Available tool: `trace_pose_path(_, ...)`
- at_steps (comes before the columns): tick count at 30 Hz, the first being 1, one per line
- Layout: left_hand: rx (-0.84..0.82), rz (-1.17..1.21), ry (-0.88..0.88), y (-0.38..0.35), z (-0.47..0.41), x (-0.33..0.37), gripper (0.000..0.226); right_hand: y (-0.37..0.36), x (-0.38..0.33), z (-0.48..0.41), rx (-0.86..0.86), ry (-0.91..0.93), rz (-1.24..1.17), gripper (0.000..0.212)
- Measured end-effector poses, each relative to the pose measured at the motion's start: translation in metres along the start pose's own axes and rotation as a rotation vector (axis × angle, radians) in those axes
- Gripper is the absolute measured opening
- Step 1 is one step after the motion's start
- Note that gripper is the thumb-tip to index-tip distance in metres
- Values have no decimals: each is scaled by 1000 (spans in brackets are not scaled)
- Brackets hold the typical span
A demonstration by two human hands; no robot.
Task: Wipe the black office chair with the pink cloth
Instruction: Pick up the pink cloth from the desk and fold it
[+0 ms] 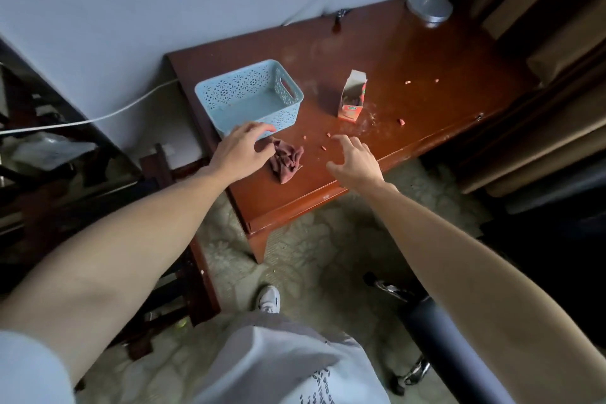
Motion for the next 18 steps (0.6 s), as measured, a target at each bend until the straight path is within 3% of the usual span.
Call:
trace_pose_path(10,20,58,110,-22,-20,-39,35,-61,-9,-62,-35,72,-88,50)
trace_pose_path(18,26,-18,162,-36,-26,-62,46,-107,-19,-104,-194,194,-34,46)
Point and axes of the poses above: each hand's wrist, its own z-axis away from the middle knuckle, its own y-axis out of the back of the hand, x = y × z, the point moved 5 cm from there along -z, towards the middle knuckle, and after that the axes turned 12 degrees about y, right-handed, at the moved point
